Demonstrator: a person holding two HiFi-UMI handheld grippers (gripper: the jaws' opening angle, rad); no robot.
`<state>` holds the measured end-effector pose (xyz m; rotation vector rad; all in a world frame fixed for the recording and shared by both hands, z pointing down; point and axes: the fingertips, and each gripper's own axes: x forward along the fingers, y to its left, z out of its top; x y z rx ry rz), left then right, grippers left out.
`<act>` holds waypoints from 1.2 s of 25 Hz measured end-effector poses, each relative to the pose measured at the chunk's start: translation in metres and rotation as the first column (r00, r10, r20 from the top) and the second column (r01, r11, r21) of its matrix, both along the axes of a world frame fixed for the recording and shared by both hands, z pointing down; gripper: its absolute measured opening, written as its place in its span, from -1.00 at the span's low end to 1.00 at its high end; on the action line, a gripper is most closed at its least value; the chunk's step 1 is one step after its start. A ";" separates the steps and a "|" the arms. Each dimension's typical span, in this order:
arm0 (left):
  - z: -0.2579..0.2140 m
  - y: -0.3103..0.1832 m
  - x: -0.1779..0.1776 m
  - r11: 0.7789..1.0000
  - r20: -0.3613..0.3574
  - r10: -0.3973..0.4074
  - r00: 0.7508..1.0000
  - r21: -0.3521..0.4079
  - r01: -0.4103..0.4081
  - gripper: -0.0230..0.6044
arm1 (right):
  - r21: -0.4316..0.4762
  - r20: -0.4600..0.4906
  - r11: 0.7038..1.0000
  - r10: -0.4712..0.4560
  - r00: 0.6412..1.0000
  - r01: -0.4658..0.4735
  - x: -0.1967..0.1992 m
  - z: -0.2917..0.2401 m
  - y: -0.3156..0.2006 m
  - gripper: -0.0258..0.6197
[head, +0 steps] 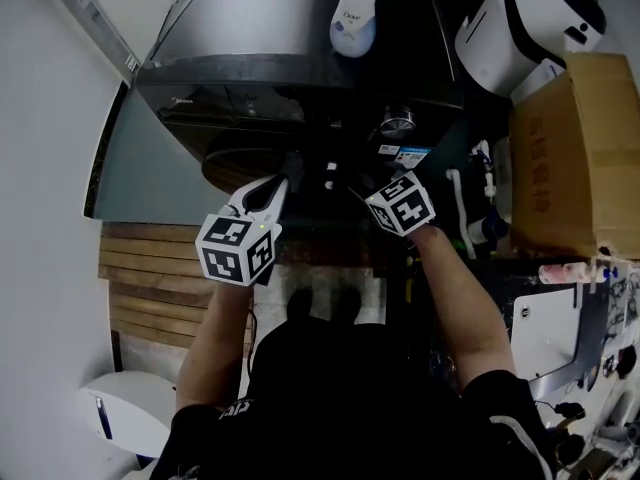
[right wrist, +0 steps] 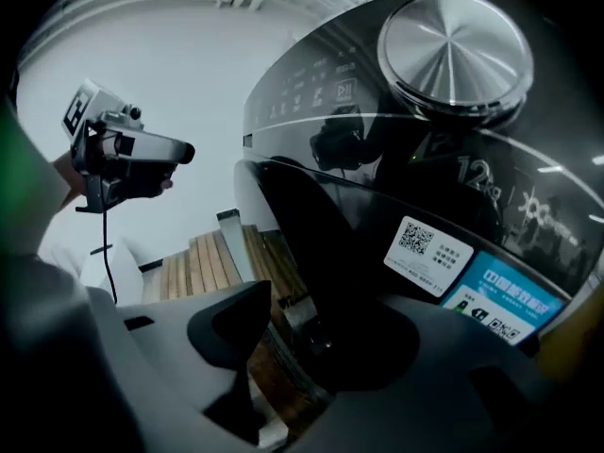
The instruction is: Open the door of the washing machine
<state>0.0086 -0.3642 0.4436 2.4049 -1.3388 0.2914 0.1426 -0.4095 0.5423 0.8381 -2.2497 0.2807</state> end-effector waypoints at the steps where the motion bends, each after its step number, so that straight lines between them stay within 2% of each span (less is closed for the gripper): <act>1: 0.000 -0.001 -0.001 1.000 0.001 -0.001 1.000 -0.001 0.001 -0.88 | 0.004 -0.019 1.000 -0.012 1.000 0.012 -0.001 0.002 0.000 -0.29; 4: 0.002 -0.003 -0.004 1.000 0.000 -0.006 1.000 -0.008 0.006 -0.88 | 0.010 -0.096 0.999 -0.046 0.994 0.047 0.001 0.011 -0.002 -0.33; 5: 0.003 -0.004 -0.004 1.000 -0.002 -0.008 1.000 -0.011 0.008 -0.88 | 0.013 -0.139 0.998 -0.063 0.988 0.065 0.002 0.017 -0.002 -0.30; 8: 0.005 -0.006 -0.004 1.000 -0.008 -0.011 1.000 -0.019 0.011 -0.88 | 0.041 -0.250 0.993 -0.101 0.963 0.114 0.003 0.026 -0.003 -0.38; 16: 0.005 -0.006 0.001 1.000 -0.006 -0.007 1.000 -0.024 0.007 -0.88 | 0.061 -0.215 0.992 -0.093 0.972 0.109 0.002 0.023 -0.004 -0.45; 23: 0.000 0.000 0.008 0.999 0.009 -0.039 0.999 -0.021 0.039 -0.88 | 0.085 -0.176 0.991 -0.086 0.981 0.102 0.002 0.021 -0.006 -0.46; 30: -0.005 0.018 0.014 0.998 0.000 -0.057 0.998 -0.027 0.057 -0.88 | 0.127 -0.210 0.980 -0.127 0.969 0.156 0.003 0.022 0.000 -0.55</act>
